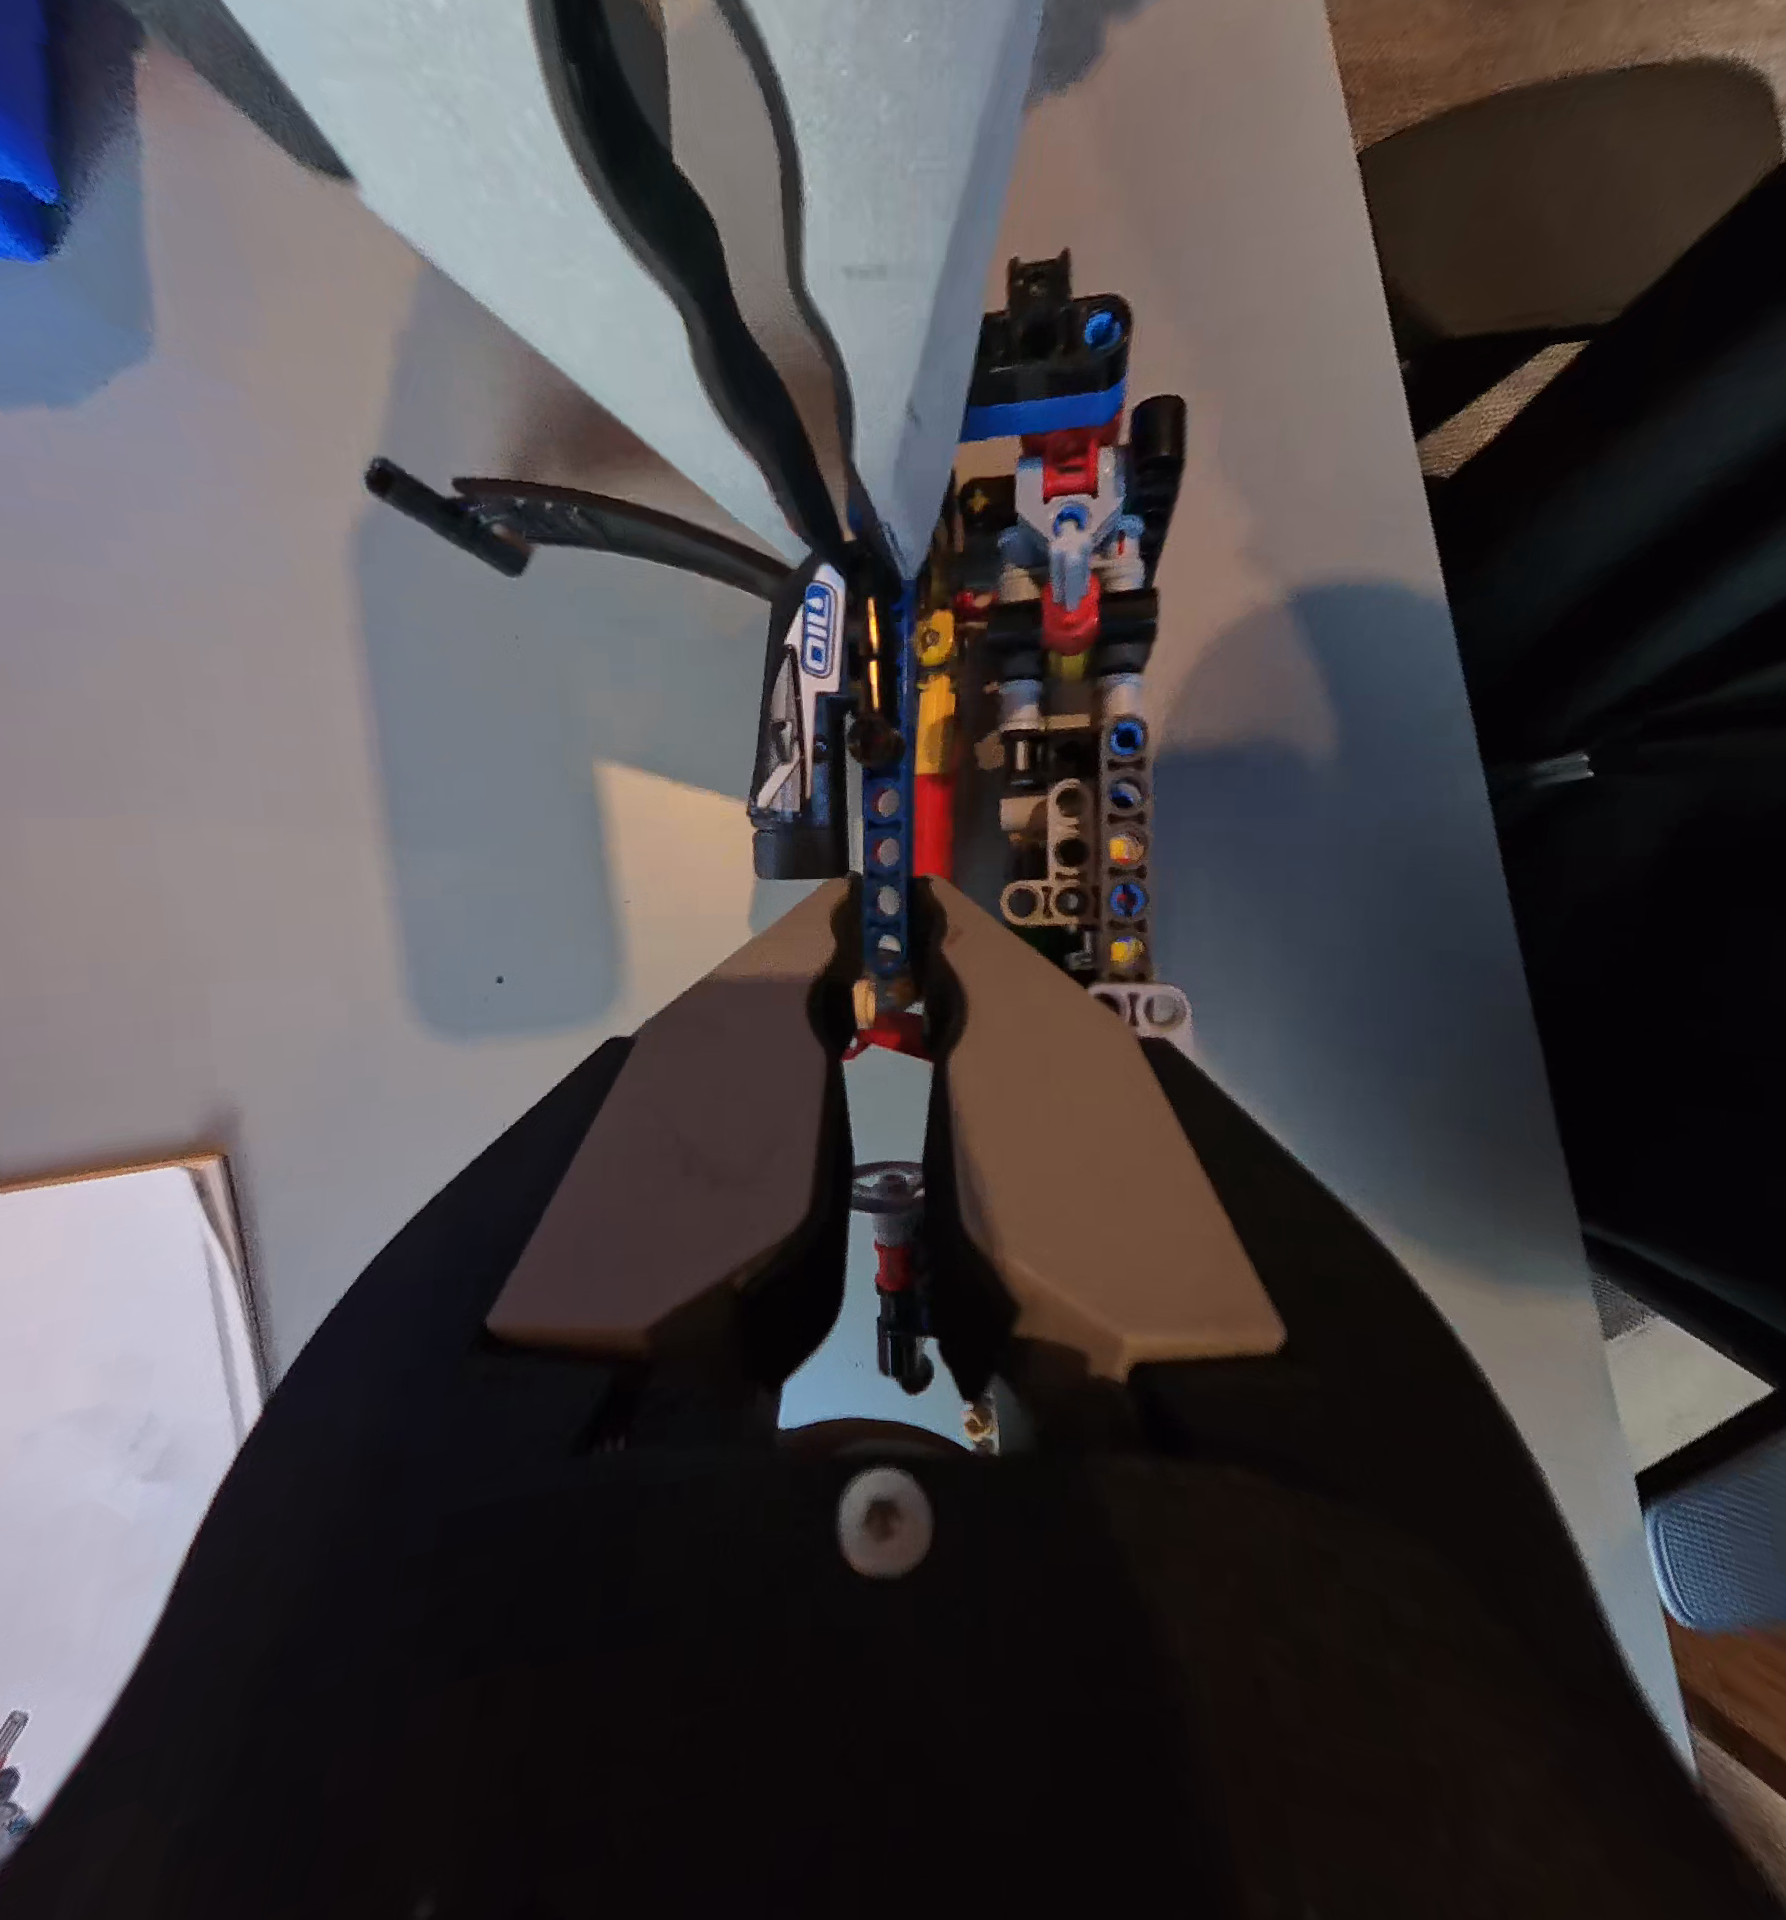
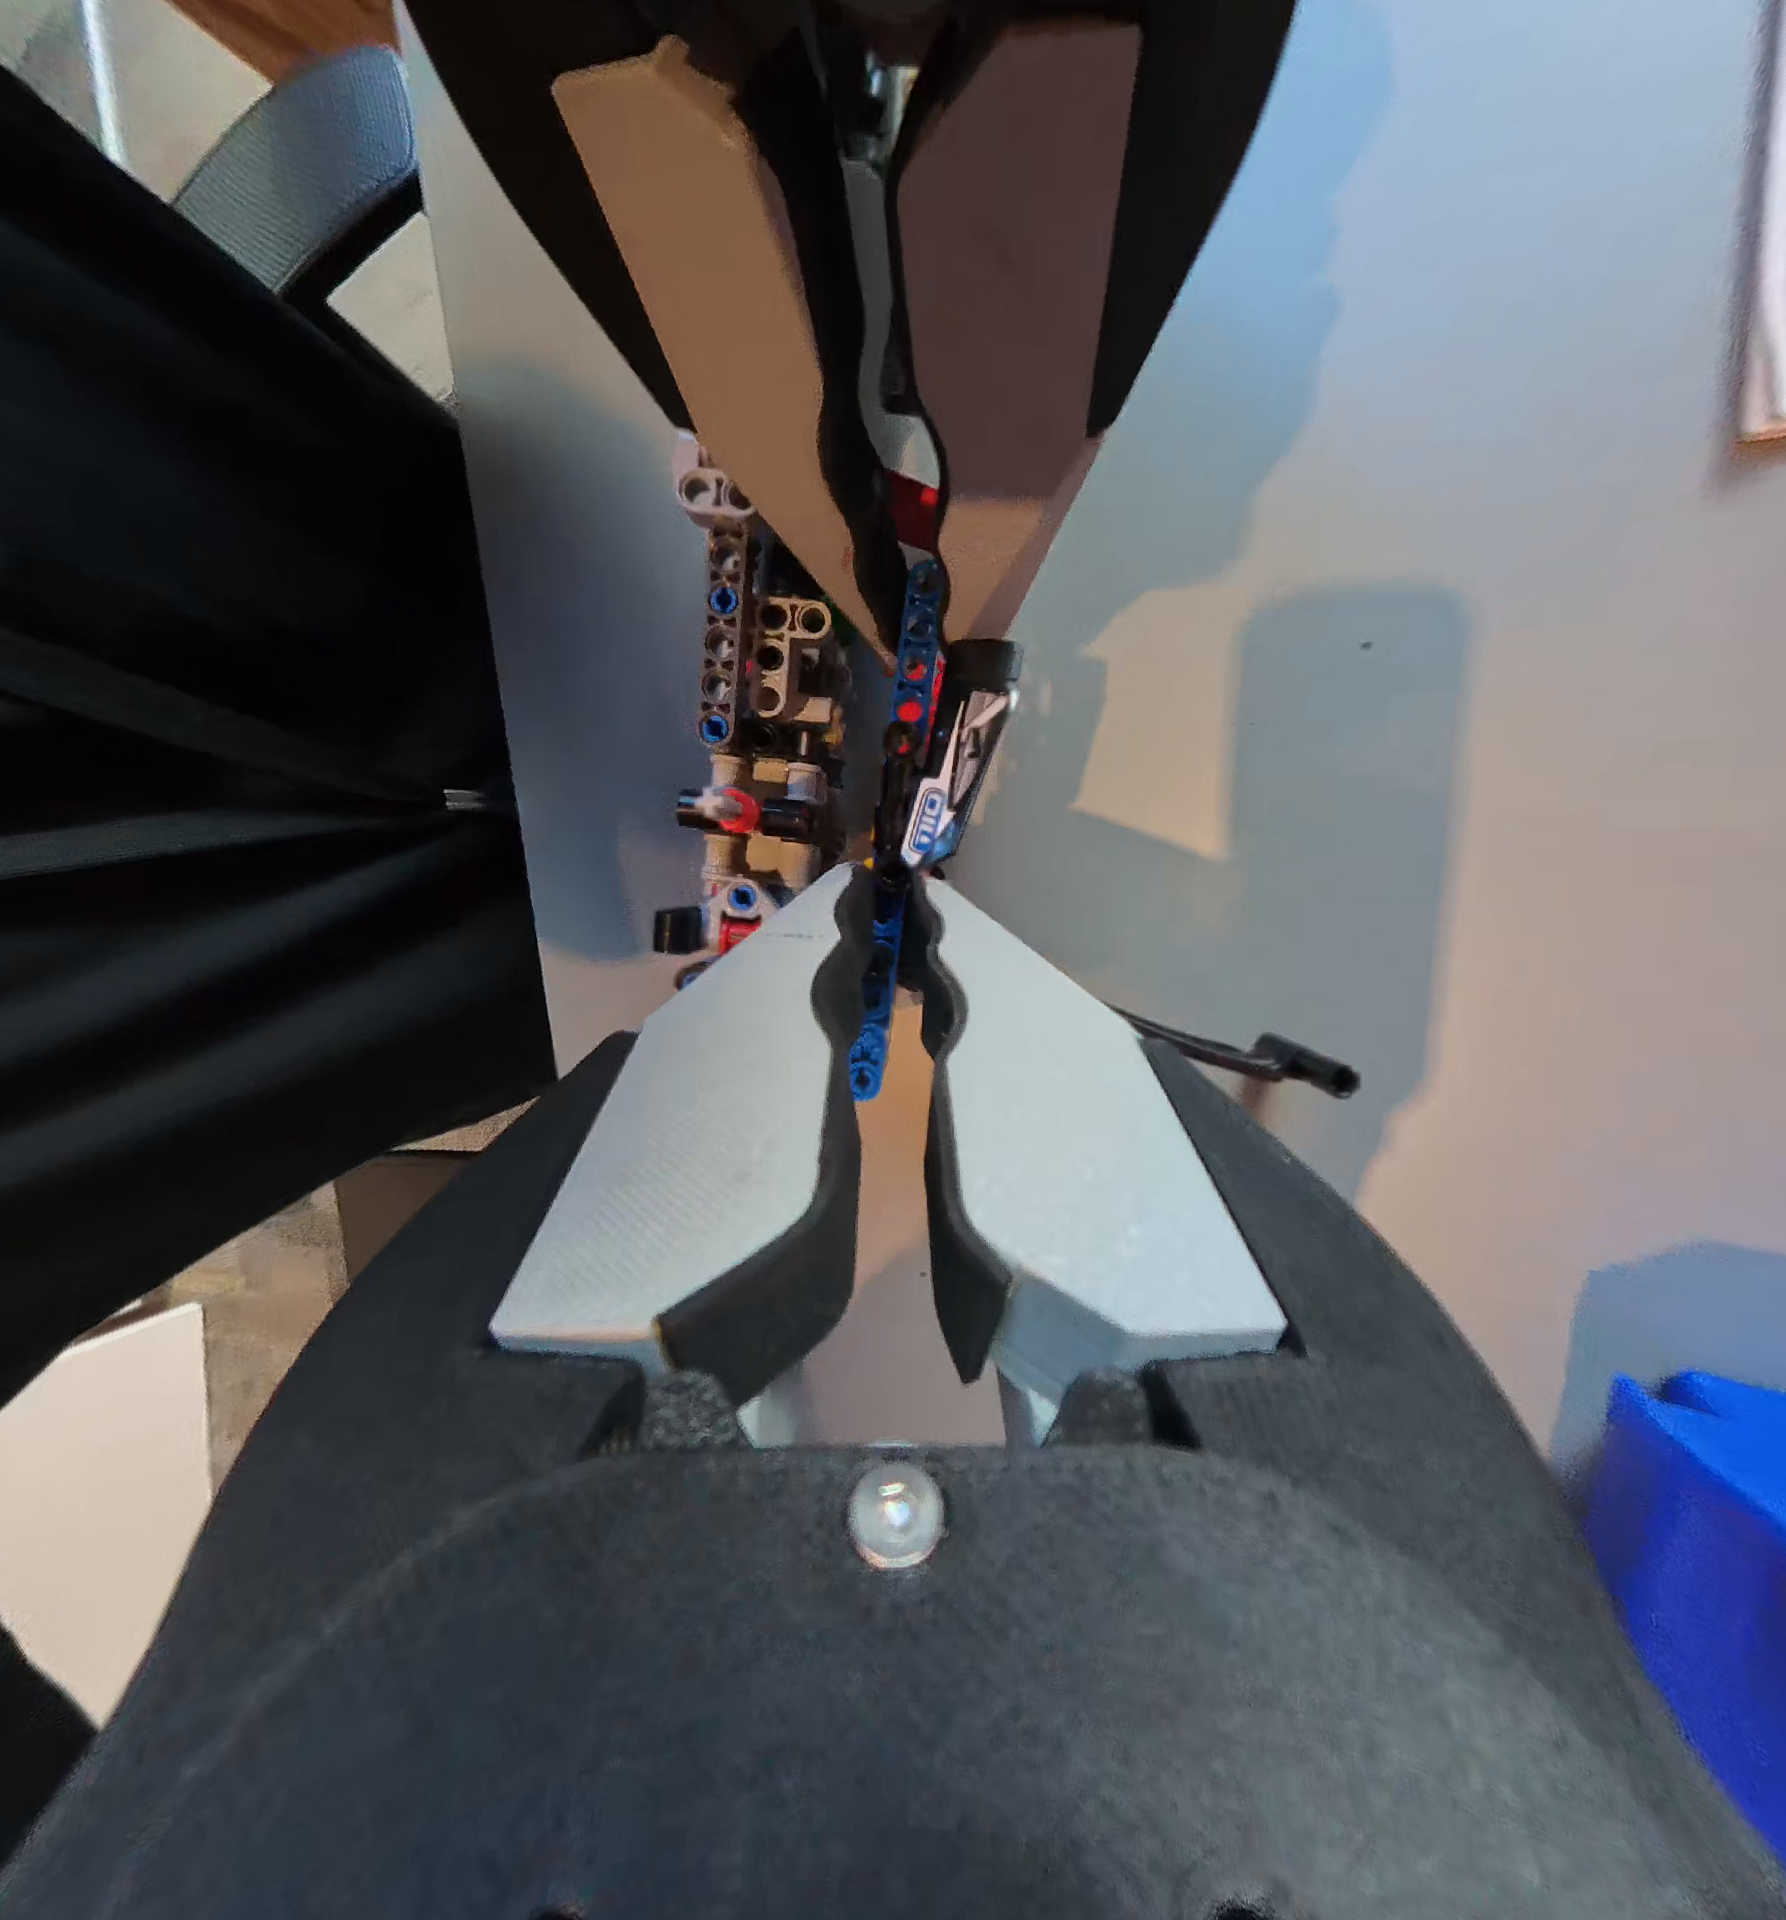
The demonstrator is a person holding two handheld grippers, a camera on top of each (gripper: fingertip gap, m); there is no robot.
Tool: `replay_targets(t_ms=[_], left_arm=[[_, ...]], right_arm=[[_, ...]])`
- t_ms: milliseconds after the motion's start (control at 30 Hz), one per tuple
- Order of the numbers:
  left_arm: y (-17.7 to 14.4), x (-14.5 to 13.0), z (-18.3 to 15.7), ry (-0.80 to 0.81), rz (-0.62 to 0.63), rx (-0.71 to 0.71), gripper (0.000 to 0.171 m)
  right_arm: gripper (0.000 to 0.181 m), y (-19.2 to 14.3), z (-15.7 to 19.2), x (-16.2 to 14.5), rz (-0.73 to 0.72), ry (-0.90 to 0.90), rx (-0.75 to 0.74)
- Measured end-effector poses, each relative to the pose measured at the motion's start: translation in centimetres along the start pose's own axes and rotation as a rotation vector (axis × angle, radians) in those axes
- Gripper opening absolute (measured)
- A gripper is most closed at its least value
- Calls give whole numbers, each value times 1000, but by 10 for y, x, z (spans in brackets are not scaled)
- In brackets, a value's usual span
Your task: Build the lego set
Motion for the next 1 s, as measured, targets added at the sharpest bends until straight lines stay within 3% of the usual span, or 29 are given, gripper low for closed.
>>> replay_targets(t_ms=[167, 333, 533, 633, 733, 867, 967, 1000], left_arm=[[1, -1, 0, -12, -14, -13, 5], [2, -1, 0, -10, -17, -22, 5], [1, 0, 1, -23, -28, -32, 5], [1, 0, 2, -38, -37, -46, 5], [3, 0, 0, -28, -35, -46, 5], [3, 4, 2, -9, -40, -17, 5], [4, 3, 1, -14, -28, -24, 5], [6, 0, -1, 0, -10, -40, 5]], right_arm=[[13, -12, -4, 2, -31, 19, -25], [0, -3, -1, 4, 12, -18, -50], [0, -6, 4, 7, 83, -82, -141], [0, -11, 11, 14, 9, -115, -145], [0, 2, 9, 8, 24, -124, -160], [0, -21, 24, 21, -50, -175, -199], [0, 4, 11, 2, 96, -112, -200], [0, 4, 14, 5, 66, -113, -177]])
Point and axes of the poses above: each gripper's, where its closed fingertips meet, y out along the fingers, x out of its top, z = x × y across the jaws, the point moved 6 cm from there along -y, back along the fingers, and after that the axes turned 10 degrees about x, right-handed, at the moved point
